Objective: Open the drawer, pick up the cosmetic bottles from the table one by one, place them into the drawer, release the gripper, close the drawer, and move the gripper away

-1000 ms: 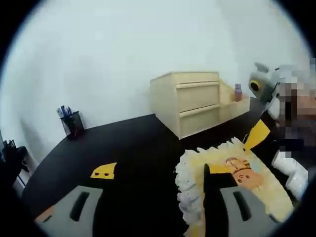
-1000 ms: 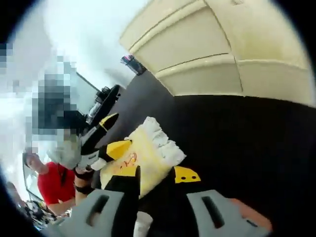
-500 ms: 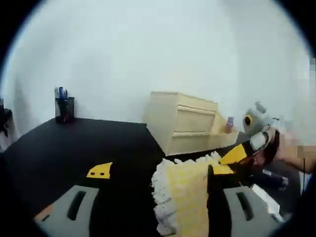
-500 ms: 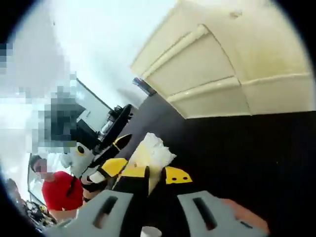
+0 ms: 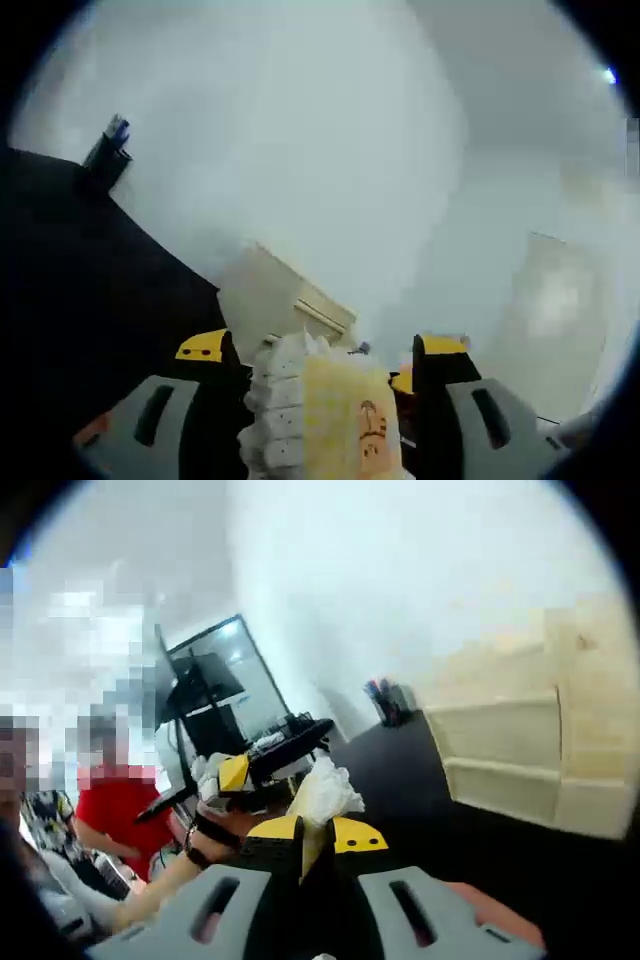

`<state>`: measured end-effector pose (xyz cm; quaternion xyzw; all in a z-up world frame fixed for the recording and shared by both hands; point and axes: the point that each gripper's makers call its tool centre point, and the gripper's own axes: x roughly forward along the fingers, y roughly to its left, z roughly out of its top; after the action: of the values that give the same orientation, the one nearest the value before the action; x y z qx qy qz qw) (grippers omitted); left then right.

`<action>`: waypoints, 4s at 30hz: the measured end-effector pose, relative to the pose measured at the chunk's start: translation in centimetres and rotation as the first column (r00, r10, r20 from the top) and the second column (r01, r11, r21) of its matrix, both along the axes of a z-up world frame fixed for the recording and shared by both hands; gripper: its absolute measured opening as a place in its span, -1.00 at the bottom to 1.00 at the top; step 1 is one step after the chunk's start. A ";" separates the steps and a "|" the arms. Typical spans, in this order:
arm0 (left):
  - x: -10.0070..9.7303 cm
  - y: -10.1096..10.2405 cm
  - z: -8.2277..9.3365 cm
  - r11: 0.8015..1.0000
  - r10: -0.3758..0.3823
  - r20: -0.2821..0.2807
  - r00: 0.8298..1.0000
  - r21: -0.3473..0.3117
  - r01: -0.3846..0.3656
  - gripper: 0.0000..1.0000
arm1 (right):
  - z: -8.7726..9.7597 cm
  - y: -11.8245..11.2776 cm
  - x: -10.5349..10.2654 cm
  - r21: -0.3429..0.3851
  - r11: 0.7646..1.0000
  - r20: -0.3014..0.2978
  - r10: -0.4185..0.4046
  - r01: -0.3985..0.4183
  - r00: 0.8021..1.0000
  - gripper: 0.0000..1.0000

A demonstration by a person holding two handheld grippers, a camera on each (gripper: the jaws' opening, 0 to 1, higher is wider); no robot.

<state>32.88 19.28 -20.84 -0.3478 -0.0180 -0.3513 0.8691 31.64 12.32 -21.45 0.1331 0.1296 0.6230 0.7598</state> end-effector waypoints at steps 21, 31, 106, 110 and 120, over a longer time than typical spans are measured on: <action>-0.5 0.6 0.5 0.996 -0.088 0.028 0.996 -0.031 0.089 -0.67 | 0.9 -0.3 -2.9 0.035 0.995 0.096 0.093 -0.097 0.991 -0.76; -1.3 -0.7 0.5 0.995 -0.098 0.041 0.994 -0.021 0.098 -0.72 | -2.8 1.4 -3.4 -0.062 0.991 -0.013 0.115 -0.115 0.993 -0.30; 1.0 -3.7 4.0 0.908 -0.140 0.071 0.988 -0.390 0.157 -0.58 | 8.2 -3.2 4.4 0.593 0.762 -0.379 -0.024 0.263 0.925 -0.82; 0.5 -4.2 4.3 0.916 -0.149 0.076 0.986 -0.365 0.167 -0.67 | 8.0 -3.6 3.6 0.594 0.762 -0.366 -0.032 0.260 0.930 -0.81; -2.3 -5.3 8.8 0.945 -0.143 0.201 0.969 -0.263 0.194 -0.77 | 10.0 -5.3 -0.1 0.659 0.739 -0.212 0.010 0.136 0.977 -0.71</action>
<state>30.54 14.00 -12.02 -0.4345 -0.1156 -0.4483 0.7726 31.53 6.98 -11.46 0.4640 -0.0312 0.5849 0.6646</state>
